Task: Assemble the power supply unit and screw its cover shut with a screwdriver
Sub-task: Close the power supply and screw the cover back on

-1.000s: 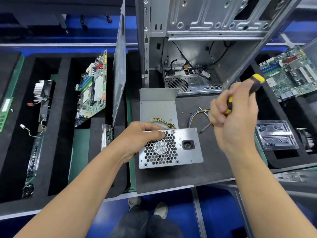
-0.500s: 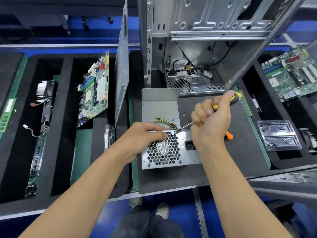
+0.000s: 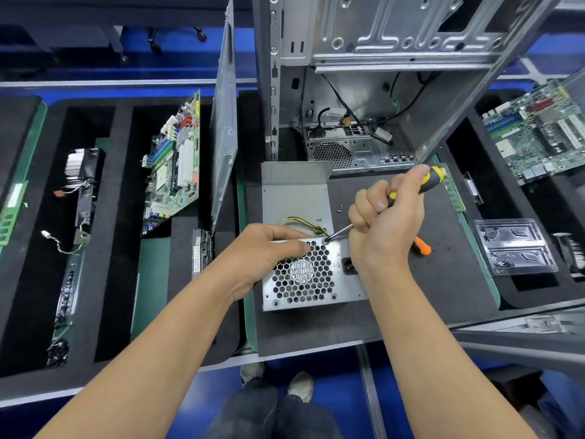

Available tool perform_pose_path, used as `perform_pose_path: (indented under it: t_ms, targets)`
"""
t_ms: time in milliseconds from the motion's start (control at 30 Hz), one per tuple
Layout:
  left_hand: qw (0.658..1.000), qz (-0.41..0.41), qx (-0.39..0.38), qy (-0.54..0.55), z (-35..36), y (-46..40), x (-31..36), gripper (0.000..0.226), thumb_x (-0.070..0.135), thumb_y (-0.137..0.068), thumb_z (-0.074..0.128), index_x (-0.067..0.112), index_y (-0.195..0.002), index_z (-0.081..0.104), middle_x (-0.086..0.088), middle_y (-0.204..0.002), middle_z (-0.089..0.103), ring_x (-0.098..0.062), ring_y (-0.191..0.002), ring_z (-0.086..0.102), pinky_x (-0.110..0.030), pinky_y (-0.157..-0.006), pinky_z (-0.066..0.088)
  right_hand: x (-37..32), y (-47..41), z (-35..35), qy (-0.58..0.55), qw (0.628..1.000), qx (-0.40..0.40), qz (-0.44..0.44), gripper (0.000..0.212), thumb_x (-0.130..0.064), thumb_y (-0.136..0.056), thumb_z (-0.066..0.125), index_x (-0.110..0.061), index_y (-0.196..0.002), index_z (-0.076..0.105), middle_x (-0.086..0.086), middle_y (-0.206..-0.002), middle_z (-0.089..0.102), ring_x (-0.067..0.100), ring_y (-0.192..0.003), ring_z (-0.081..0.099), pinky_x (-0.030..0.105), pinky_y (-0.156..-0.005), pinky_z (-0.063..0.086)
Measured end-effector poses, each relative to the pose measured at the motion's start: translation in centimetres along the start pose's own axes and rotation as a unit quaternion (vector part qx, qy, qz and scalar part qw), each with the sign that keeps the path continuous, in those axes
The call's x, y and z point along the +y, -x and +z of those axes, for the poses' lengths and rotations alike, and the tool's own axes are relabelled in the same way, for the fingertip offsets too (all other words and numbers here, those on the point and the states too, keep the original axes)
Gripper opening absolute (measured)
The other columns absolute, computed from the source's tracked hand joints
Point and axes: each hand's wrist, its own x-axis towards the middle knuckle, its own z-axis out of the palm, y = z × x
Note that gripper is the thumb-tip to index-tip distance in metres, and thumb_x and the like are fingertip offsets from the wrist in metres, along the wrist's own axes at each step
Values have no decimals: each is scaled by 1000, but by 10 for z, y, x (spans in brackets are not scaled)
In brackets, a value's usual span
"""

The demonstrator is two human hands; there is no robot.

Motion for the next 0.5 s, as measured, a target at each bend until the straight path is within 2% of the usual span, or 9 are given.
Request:
perform_pose_path:
  t_ms: [200,367,500]
  targets:
    - [1000,3,0,0,-1,-1,-1,10,15,-81,80,25,-81,82,4,-91,78,-9,-93,67,-27,-97,46,-2,3,3,23,999,-21,-31,42,-44,-106,35,-20,-72,28,-3,-55,24,10,-43,15,19,-42,15]
    - [1000,6,-6,10,0,-2,-1,12,14,-81,79,25,-79,82,3,-88,78,1,-78,69,-18,-77,46,-1,4,4,38,998,-31,-51,40,-42,-106,34,-19,-73,27,-4,-54,25,9,-42,17,16,-43,17]
    - [1000,3,1,7,0,-2,-2,6,15,-80,80,20,-83,81,2,-89,78,0,-78,68,-21,-79,45,0,5,6,56,995,-48,-70,41,-40,-106,35,-21,-70,30,-4,-54,25,9,-41,18,15,-43,19]
